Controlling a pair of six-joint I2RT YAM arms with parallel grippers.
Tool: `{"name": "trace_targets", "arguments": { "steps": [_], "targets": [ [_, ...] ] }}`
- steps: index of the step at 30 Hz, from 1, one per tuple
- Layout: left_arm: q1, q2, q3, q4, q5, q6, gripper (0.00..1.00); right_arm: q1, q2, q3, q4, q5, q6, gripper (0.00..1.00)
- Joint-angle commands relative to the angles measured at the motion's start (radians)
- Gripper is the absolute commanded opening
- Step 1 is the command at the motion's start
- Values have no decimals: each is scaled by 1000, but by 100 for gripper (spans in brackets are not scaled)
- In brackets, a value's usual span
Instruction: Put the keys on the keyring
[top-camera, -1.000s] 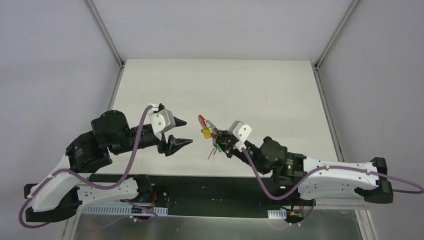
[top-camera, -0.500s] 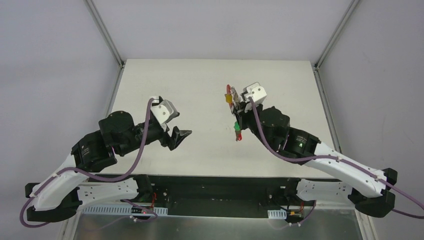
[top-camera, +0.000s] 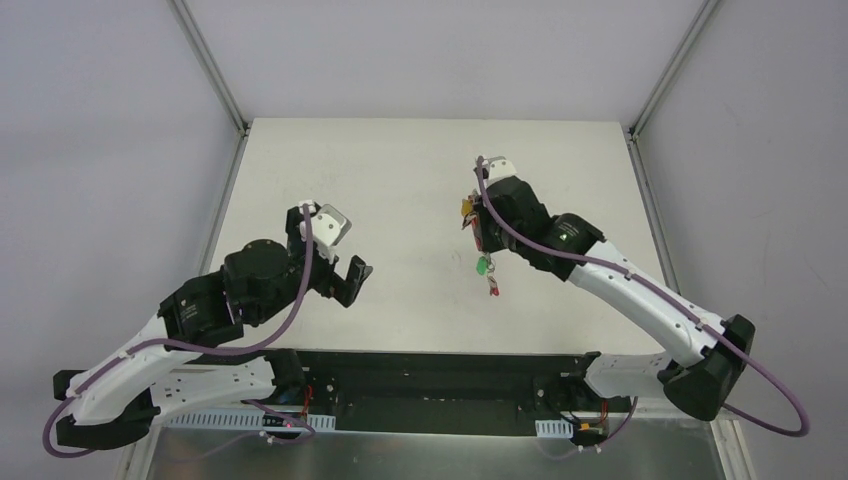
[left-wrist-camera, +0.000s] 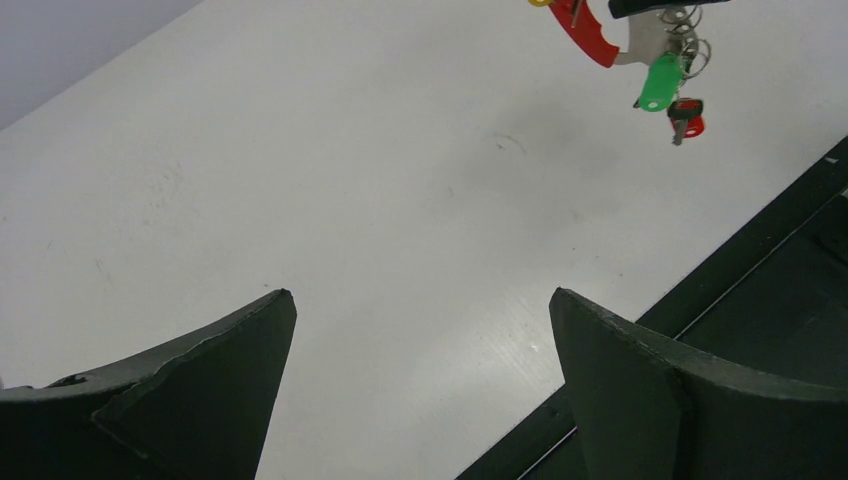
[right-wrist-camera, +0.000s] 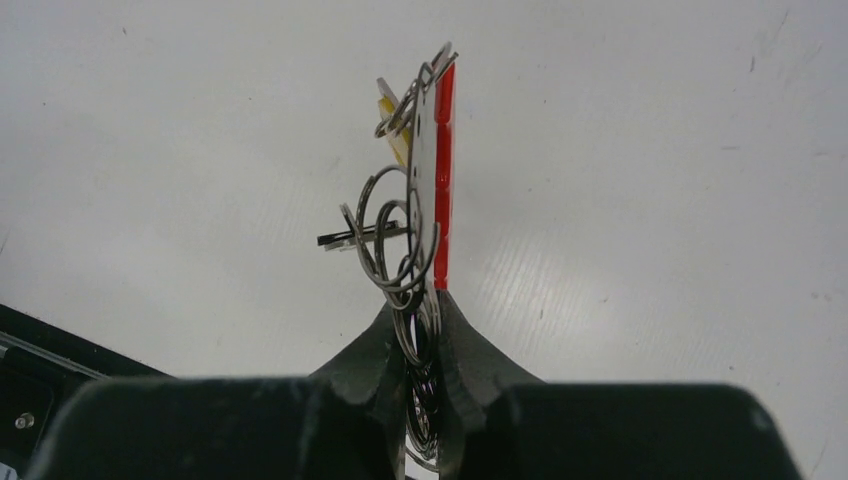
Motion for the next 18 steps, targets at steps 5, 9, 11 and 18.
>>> {"name": "trace_targets", "arguments": {
  "steps": [5, 9, 11, 18],
  "targets": [
    [-1, 3, -92, -38, -105, -58, 99, -106, 127, 25, 8, -223, 131, 0],
    [-1, -4, -118, -37, -103, -58, 99, -155, 207, -3, 82, -319, 199, 0],
    [0, -8, -129, -37, -106, -59, 99, -166, 247, -12, 116, -360, 232, 0],
    [1, -23, -148, -36, -97, -49, 99, -178, 412, -7, 219, -395, 340, 0]
  ]
}}
